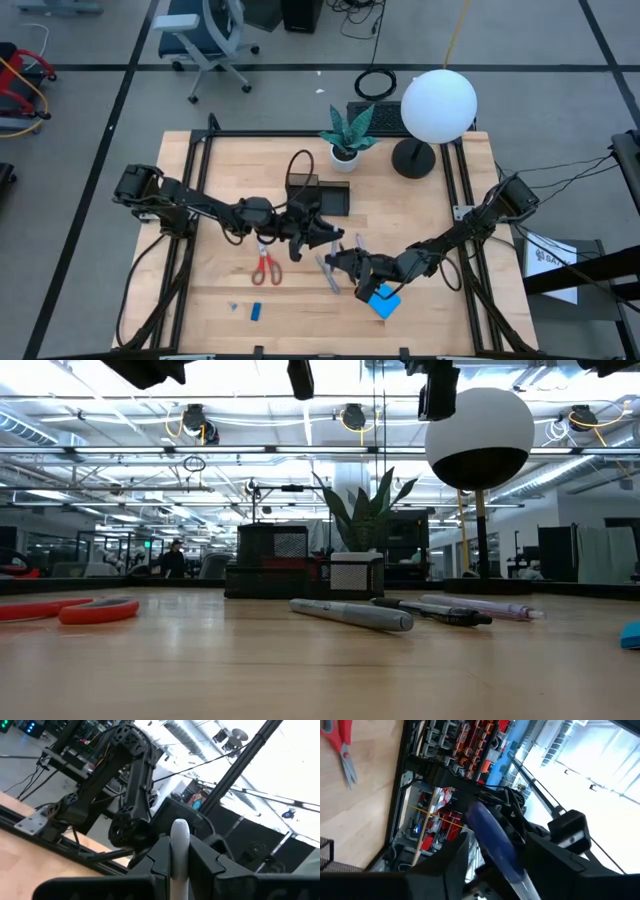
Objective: Pick and place office supplies into organizer
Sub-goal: Put the blue marker into the black desk organizer
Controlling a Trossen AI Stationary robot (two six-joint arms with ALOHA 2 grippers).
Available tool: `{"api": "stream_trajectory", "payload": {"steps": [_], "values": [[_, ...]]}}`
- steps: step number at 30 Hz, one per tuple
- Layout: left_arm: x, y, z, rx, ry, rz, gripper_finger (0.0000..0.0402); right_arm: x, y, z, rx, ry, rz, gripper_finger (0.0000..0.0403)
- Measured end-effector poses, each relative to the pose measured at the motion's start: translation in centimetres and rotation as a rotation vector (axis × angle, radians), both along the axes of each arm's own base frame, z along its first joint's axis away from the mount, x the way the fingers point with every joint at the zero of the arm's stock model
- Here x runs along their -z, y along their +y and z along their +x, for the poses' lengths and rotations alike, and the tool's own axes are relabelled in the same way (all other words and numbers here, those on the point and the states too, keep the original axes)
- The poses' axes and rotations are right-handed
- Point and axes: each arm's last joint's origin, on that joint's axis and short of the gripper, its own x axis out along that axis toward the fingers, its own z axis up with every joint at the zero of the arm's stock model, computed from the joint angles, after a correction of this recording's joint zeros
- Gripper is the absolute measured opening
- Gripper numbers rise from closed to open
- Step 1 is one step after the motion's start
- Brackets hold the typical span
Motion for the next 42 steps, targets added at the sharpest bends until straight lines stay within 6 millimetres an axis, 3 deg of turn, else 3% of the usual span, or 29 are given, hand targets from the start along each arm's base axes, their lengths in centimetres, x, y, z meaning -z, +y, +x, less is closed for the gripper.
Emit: {"api": "stream_trajectory", "payload": {"steps": [11,15,27,42], "values": [[0.3,0.0,0.1,-0.007,0.033,-0.015,0.0050,-0.1,0.0,0.0,0.002,-0.006,0.012,0.0046],[0.4,0.1,0.1,-0.010,0.032,-0.010,0.0051,-0.1,0.0,0.0,0.002,-0.011,0.026,0.0046],[0.5,1.4,0.3,-0.052,0.029,0.068,0.0116,-0.6,0.1,-0.3,0.035,-0.062,0.124,0.0041],[0.3,1.1,0.2,0.020,-0.002,0.141,0.0233,-1.2,0.6,-0.8,0.093,-0.111,0.144,0.0040]]}}
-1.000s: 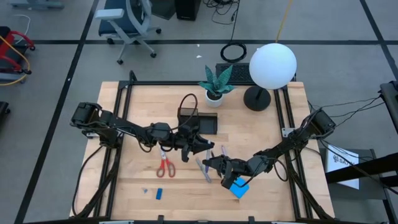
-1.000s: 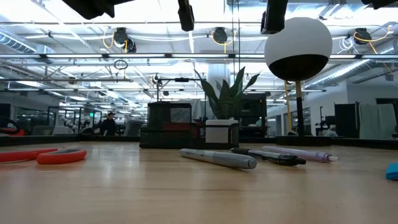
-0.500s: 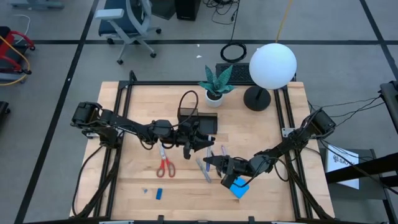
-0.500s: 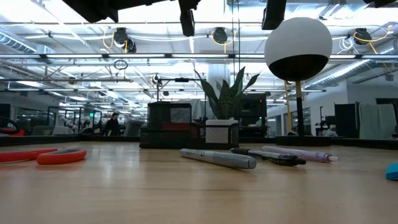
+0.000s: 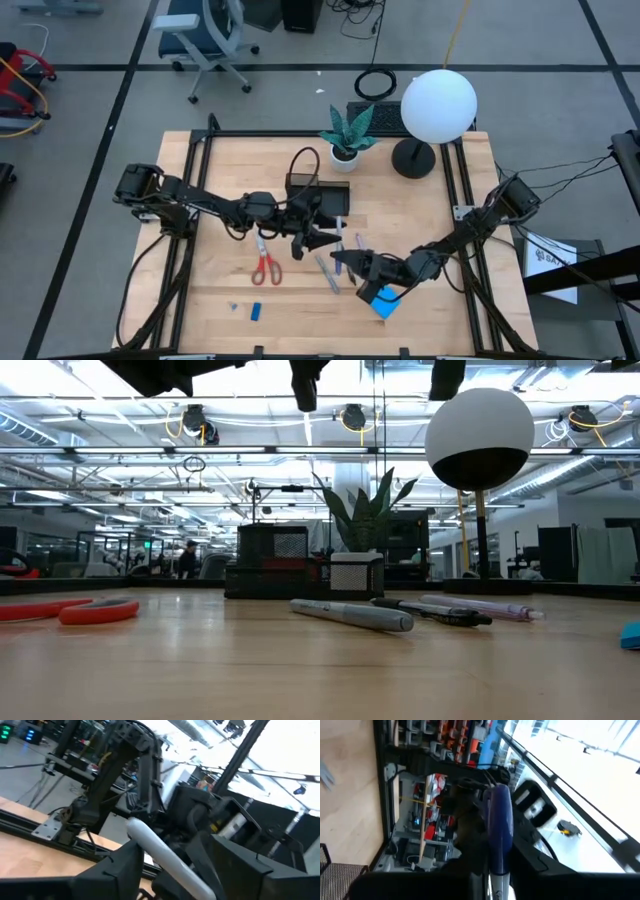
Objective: Pick and place office supplies into organizer
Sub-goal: Put the blue marker into the black desk organizer
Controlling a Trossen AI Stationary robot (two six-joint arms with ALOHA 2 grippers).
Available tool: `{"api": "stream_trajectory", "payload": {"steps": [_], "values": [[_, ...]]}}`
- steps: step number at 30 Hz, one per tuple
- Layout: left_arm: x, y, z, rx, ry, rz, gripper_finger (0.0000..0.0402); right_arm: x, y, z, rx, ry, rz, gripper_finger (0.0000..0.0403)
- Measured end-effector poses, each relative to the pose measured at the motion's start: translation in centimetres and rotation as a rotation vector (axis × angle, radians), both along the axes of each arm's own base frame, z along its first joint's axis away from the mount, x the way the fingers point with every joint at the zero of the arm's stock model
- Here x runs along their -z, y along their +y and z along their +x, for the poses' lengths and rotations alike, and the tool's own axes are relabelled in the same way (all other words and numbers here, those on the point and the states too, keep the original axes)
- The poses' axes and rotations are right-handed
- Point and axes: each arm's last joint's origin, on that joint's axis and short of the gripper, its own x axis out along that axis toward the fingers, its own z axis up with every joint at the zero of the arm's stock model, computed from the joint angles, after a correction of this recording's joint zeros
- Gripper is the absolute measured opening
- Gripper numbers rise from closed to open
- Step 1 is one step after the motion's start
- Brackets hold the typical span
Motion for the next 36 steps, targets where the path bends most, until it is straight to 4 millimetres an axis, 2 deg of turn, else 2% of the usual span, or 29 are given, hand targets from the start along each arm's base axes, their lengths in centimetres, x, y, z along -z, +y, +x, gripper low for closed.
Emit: {"api": "stream_trajectory", "payload": {"steps": [9,14,19,26,31,36], "values": [[-1.3,0.4,-1.1,-0.013,0.021,0.120,0.0246,-1.2,0.3,-0.9,0.046,-0.120,0.124,0.0040],[-2.1,0.5,-2.5,-0.049,0.108,0.220,0.0246,-1.7,-0.3,-1.0,0.102,-0.164,0.190,0.0040],[-3.1,0.3,-4.6,-0.151,0.203,0.328,0.0246,-2.8,-1.4,-1.1,0.111,-0.286,0.340,0.0040],[-4.5,-0.2,-7.8,-0.279,0.232,0.432,0.0246,-4.3,-4.6,-1.6,0.112,-0.426,0.639,0.0040],[-4.1,0.0,-10.3,-0.354,0.231,0.474,0.0246,-4.0,-7.6,-1.7,0.038,-0.445,0.850,0.0040],[-3.1,0.7,-12.2,-0.430,0.236,0.489,0.0246,-3.9,-11.3,-1.3,-0.142,-0.425,1.114,0.0040]]}}
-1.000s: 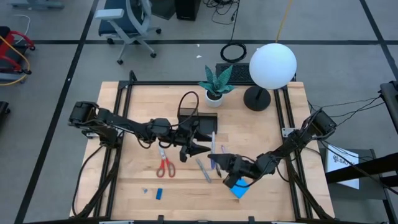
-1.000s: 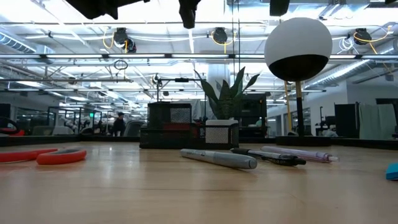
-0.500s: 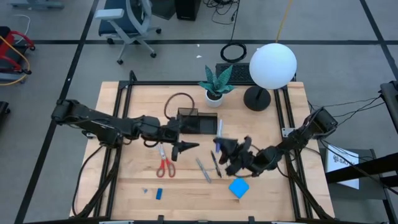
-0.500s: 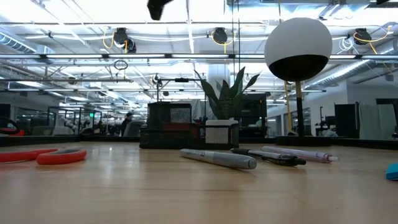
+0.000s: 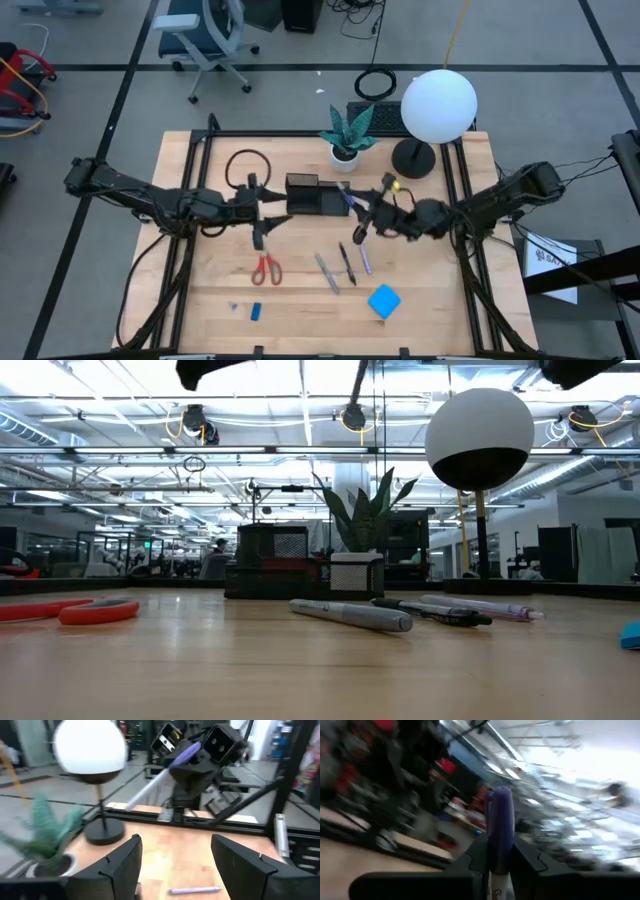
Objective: Pick and place office supplies into organizer
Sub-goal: Put the blue marker into the black desk organizer
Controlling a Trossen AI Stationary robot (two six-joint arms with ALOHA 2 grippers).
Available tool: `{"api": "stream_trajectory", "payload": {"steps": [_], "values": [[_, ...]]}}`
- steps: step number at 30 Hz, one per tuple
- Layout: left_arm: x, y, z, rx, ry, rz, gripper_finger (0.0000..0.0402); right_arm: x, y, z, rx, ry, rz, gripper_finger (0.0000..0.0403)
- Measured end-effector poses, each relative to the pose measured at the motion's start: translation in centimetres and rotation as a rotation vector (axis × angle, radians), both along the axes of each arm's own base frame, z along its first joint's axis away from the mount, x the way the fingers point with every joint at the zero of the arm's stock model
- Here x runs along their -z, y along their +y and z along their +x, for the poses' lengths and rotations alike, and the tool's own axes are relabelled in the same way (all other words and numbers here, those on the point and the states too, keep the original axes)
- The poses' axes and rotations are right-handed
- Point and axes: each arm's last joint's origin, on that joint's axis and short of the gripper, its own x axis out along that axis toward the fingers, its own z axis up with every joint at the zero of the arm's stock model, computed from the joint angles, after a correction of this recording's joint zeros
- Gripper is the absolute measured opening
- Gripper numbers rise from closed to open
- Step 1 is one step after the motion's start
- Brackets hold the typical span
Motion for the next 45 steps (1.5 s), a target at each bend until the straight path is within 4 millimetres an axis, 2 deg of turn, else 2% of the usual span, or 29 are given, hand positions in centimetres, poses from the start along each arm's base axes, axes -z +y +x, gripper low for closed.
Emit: {"api": "stream_trajectory", "payload": {"steps": [6,13,20,31,45], "values": [[0.6,0.3,-1.0,-0.017,-0.062,-0.015,0.0246,0.8,-4.7,0.9,-0.171,-0.005,0.198,0.0040],[0.8,0.6,-0.8,-0.029,-0.068,0.035,0.0246,2.7,-9.7,1.8,-0.224,-0.002,0.348,0.0040],[0.8,1.5,-0.7,-0.067,-0.063,0.055,0.0246,4.7,-12.7,2.8,-0.241,-0.007,0.417,0.0040],[0.8,2.0,-0.6,-0.046,-0.058,0.053,0.0246,7.4,-14.1,6.4,-0.254,0.119,0.505,0.0040],[0.8,2.0,-0.6,-0.046,-0.057,0.047,0.0246,10.4,-14.7,7.2,-0.248,0.188,0.567,0.0040]]}}
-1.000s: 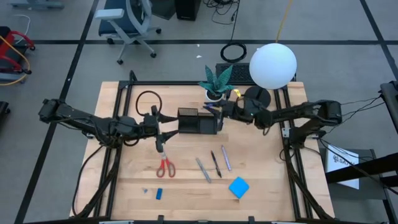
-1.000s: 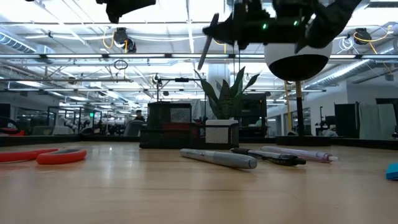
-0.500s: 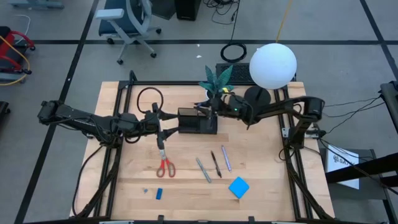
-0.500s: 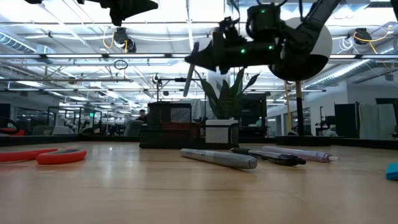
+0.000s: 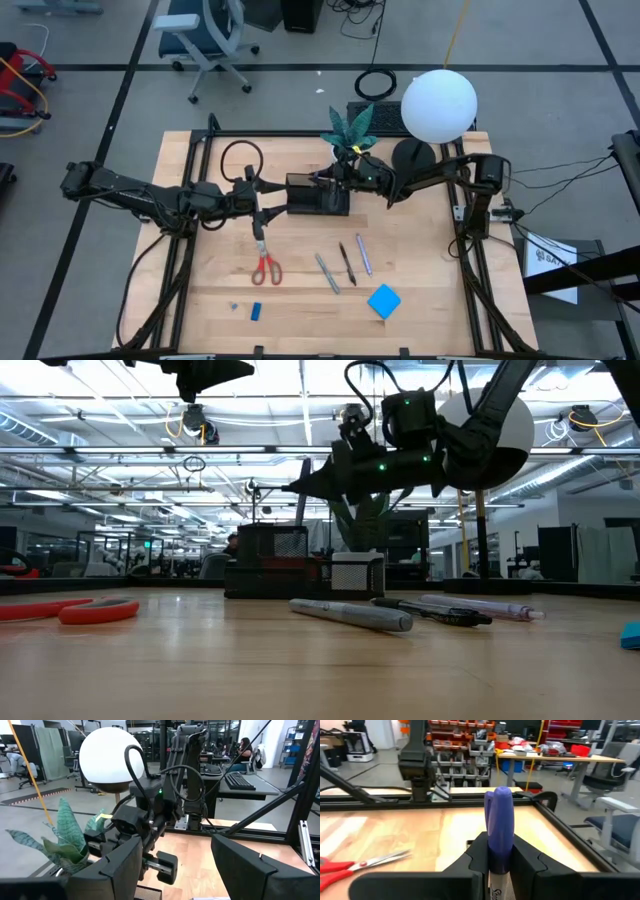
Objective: Pick and place office supplies into organizer
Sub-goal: Put the blue marker into the black desk organizer, then put the purple pen into the black desk organizer
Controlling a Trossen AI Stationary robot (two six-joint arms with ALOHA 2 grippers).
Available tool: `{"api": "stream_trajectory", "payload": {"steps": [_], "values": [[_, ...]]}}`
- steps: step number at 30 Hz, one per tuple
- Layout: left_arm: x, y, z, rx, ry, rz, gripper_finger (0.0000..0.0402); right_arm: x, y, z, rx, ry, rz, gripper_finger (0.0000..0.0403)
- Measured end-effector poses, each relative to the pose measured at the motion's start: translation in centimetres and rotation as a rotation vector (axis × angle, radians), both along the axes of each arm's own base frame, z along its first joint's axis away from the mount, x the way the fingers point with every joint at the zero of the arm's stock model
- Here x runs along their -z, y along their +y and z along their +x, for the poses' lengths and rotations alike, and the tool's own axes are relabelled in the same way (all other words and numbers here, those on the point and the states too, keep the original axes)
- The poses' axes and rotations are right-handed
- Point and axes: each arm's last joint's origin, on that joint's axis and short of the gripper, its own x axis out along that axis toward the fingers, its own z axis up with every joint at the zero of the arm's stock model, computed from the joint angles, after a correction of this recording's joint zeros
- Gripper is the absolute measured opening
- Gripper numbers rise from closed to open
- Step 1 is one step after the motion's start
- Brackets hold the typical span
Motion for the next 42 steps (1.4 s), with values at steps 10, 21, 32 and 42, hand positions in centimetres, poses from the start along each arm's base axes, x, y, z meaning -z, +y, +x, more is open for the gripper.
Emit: {"api": "stream_trajectory", "payload": {"steps": [10,21,32,42], "values": [[0.0,0.0,0.0,0.000,-0.001,0.000,0.0246,0.6,-0.6,-0.1,0.023,0.011,0.027,0.0070],[0.0,0.0,0.0,0.000,-0.001,-0.009,0.0246,0.1,-0.6,-0.1,0.086,0.012,-0.023,0.0132],[0.0,-0.1,0.0,0.017,-0.003,-0.017,0.0246,-4.9,2.5,-1.3,0.005,0.004,-0.166,0.0105],[0.2,-0.3,0.0,0.090,0.022,-0.024,0.0246,-9.2,6.0,-3.7,-0.096,0.024,-0.283,0.0094]]}}
